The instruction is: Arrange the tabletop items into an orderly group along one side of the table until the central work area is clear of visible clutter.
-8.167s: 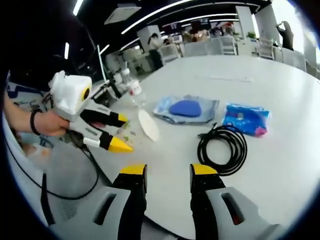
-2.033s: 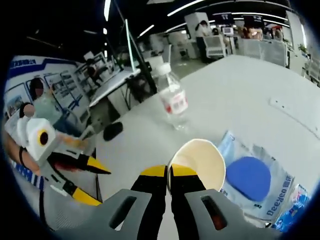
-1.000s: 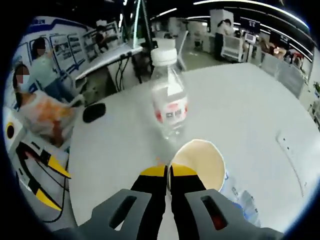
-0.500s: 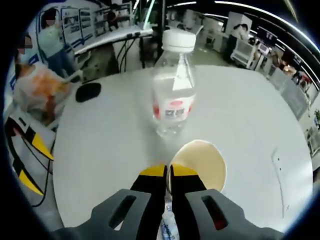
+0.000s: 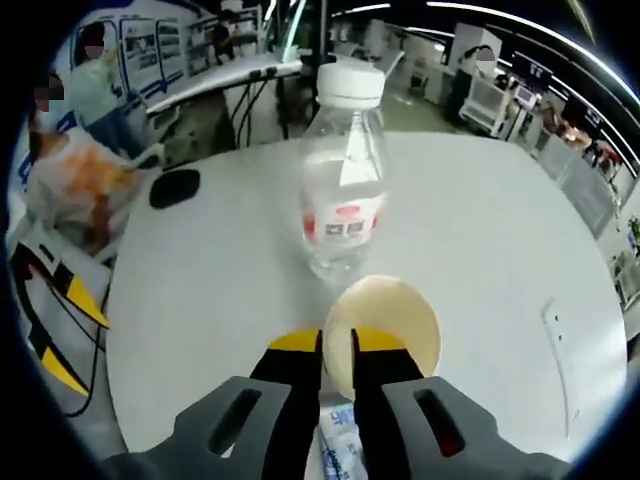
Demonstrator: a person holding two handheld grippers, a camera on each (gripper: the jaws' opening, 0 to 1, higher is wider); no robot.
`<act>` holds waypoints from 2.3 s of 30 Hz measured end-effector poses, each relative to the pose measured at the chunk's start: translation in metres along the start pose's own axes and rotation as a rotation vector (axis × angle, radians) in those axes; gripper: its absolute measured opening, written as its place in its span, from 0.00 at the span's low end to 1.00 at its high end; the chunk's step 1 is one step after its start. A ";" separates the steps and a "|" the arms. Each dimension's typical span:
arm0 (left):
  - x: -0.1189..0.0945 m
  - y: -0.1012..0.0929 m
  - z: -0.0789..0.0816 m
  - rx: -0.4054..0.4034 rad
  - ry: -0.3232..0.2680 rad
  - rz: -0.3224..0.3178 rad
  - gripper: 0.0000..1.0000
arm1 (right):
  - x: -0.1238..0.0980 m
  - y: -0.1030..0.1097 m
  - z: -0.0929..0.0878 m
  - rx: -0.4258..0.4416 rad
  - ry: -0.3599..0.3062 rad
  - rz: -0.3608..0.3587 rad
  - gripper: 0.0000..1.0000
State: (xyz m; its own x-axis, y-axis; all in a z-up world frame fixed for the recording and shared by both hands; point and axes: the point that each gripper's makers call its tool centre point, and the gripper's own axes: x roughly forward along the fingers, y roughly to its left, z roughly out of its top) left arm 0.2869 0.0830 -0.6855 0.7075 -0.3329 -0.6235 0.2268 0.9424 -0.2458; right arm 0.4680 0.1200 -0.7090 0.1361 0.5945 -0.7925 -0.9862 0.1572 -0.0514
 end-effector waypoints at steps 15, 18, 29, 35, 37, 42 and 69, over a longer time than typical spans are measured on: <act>-0.003 -0.001 0.006 -0.008 0.000 -0.003 0.38 | -0.021 0.004 0.008 0.049 -0.078 0.001 0.13; -0.003 -0.001 0.008 -0.013 -0.003 -0.004 0.38 | -0.026 0.004 0.009 0.056 -0.089 -0.002 0.14; -0.005 0.006 0.011 -0.031 -0.007 0.009 0.38 | -0.055 0.004 0.004 0.135 -0.161 -0.016 0.14; -0.005 0.007 0.012 -0.031 -0.011 0.011 0.38 | -0.071 0.002 -0.006 0.195 -0.192 -0.032 0.13; -0.004 0.007 0.013 -0.034 -0.012 0.011 0.38 | -0.075 0.000 -0.009 0.204 -0.198 -0.041 0.13; -0.001 0.007 0.018 -0.037 -0.020 0.012 0.37 | -0.091 -0.004 -0.021 0.238 -0.208 -0.065 0.12; 0.010 0.026 0.039 -0.056 -0.050 0.036 0.37 | -0.151 0.004 -0.108 0.455 -0.244 -0.171 0.11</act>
State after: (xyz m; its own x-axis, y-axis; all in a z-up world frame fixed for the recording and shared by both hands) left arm 0.3256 0.1053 -0.6692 0.7472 -0.2951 -0.5955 0.1633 0.9501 -0.2658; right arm 0.4334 -0.0540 -0.6549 0.3625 0.6875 -0.6293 -0.8149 0.5614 0.1439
